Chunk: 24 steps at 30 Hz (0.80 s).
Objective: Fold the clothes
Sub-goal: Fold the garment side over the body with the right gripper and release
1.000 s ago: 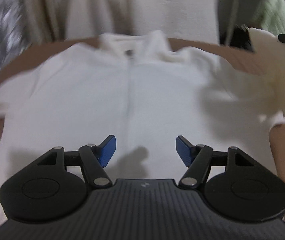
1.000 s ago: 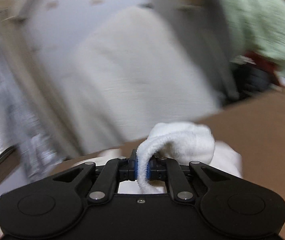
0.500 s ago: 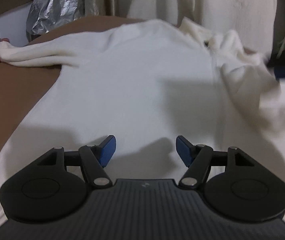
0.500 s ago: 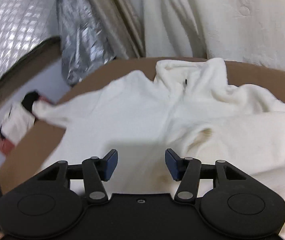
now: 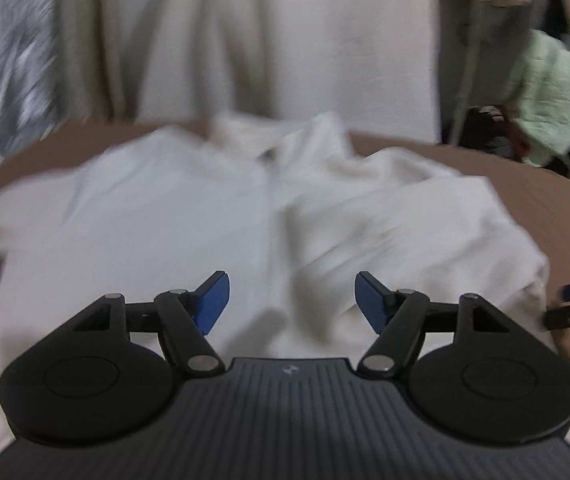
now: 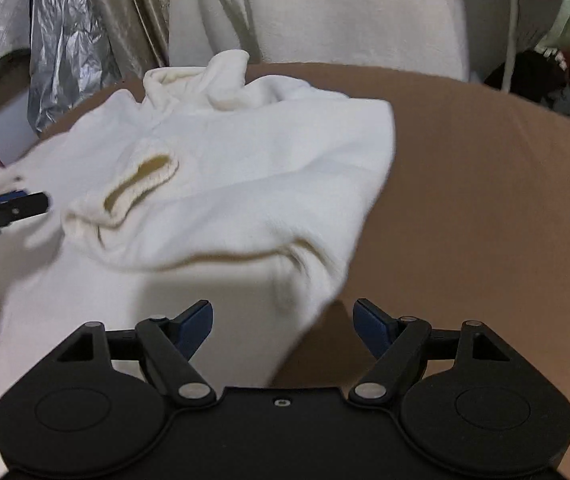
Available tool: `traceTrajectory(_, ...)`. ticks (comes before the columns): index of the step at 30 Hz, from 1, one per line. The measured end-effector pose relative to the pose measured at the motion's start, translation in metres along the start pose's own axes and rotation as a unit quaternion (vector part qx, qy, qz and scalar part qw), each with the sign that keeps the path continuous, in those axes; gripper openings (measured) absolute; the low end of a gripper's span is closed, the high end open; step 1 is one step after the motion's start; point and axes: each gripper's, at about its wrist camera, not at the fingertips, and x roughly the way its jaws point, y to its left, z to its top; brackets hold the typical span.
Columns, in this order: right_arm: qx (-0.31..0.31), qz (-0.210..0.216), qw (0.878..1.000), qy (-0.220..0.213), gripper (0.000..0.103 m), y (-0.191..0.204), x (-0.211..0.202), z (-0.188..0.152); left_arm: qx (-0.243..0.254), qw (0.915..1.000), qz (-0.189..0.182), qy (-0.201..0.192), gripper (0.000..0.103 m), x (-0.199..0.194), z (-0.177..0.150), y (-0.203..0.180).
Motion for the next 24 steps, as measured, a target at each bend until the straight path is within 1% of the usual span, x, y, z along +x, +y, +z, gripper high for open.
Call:
traceTrajectory(1, -0.003, -0.005, 1.000, -0.001, 0.081, 0.000, 0.007, 0.002, 0.032, 0.9994, 0.013, 0.009, 0.074, 0.014, 0.005, -0.015)
traceTrajectory(2, 0.000, -0.026, 1.000, -0.008, 0.081, -0.004, 0.014, 0.002, 0.056, 0.9978, 0.032, 0.017, 0.075, 0.027, 0.010, -0.027)
traceTrajectory(3, 0.004, -0.046, 0.999, -0.015, 0.081, -0.007, 0.022, 0.001, 0.084, 0.9949, 0.046, 0.030, 0.076, 0.044, 0.013, -0.038)
traceTrajectory(4, 0.010, -0.052, 0.998, -0.019, 0.081, -0.010, 0.028, 0.002, 0.111, 0.9913, 0.057, 0.042, 0.076, 0.058, 0.016, -0.048)
traceTrajectory(5, 0.015, -0.056, 0.998, -0.023, 0.081, -0.012, 0.035, 0.003, 0.143, 0.9864, 0.064, 0.050, 0.064, 0.070, 0.015, -0.055)
traceTrajectory(6, 0.015, -0.051, 0.998, -0.032, 0.080, -0.014, 0.037, 0.003, 0.175, 0.9803, 0.071, 0.057, 0.012, 0.081, 0.015, -0.062)
traceTrajectory(7, 0.002, -0.050, 0.998, -0.041, 0.076, -0.013, 0.037, 0.004, 0.203, 0.9709, 0.104, 0.071, 0.006, 0.094, 0.015, -0.066)
traceTrajectory(8, -0.026, -0.073, 0.996, -0.043, 0.061, -0.010, 0.036, 0.005, 0.213, 0.9656, 0.134, 0.066, 0.000, 0.098, 0.017, -0.063)
traceTrajectory(9, -0.040, -0.094, 0.994, -0.040, 0.057, -0.007, 0.034, 0.007, 0.209, 0.9638, 0.157, 0.049, 0.000, 0.095, 0.023, -0.056)
traceTrajectory(11, -0.047, -0.134, 0.989, -0.041, 0.035, -0.006, 0.025, 0.010, 0.170, 0.9659, 0.195, -0.001, 0.000, 0.070, 0.041, -0.034)
traceTrajectory(12, -0.043, -0.124, 0.991, -0.035, 0.029, -0.009, 0.021, 0.010, 0.142, 0.9673, 0.210, -0.015, 0.000, 0.060, 0.046, -0.019)
traceTrajectory(13, -0.025, -0.107, 0.994, -0.028, 0.025, -0.013, 0.018, 0.009, 0.114, 0.9678, 0.223, -0.026, 0.000, 0.049, 0.052, -0.004)
traceTrajectory(14, -0.007, -0.095, 0.995, -0.023, 0.019, -0.016, 0.016, 0.008, 0.085, 0.9672, 0.236, -0.038, 0.000, 0.038, 0.057, 0.011)
traceTrajectory(15, 0.004, -0.086, 0.996, -0.018, 0.015, -0.018, 0.016, 0.006, 0.057, 0.9691, 0.238, -0.033, 0.000, 0.034, 0.059, 0.025)
traceTrajectory(17, -0.006, -0.087, 0.996, -0.025, 0.015, -0.014, 0.015, 0.006, -0.009, 0.9853, 0.170, -0.012, 0.000, 0.029, 0.056, 0.047)
traceTrajectory(19, -0.012, -0.086, 0.996, -0.032, 0.015, -0.011, 0.011, 0.006, -0.046, 0.9920, 0.117, 0.014, 0.003, 0.028, 0.050, 0.051)
traceTrajectory(20, -0.010, -0.084, 0.996, -0.038, 0.015, -0.011, 0.009, 0.006, -0.045, 0.9937, 0.100, 0.022, 0.003, 0.028, 0.047, 0.047)
traceTrajectory(22, 0.001, -0.076, 0.996, -0.041, 0.015, -0.015, 0.009, 0.007, -0.027, 0.9968, 0.068, 0.032, 0.005, 0.029, 0.042, 0.030)
traceTrajectory(23, 0.006, -0.072, 0.996, -0.043, 0.014, -0.016, 0.009, 0.007, -0.024, 0.9975, 0.051, 0.041, 0.012, 0.030, 0.039, 0.021)
traceTrajectory(24, 0.013, -0.066, 0.997, -0.043, 0.014, -0.018, 0.009, 0.007, -0.021, 0.9978, 0.035, 0.052, 0.028, 0.031, 0.036, 0.013)
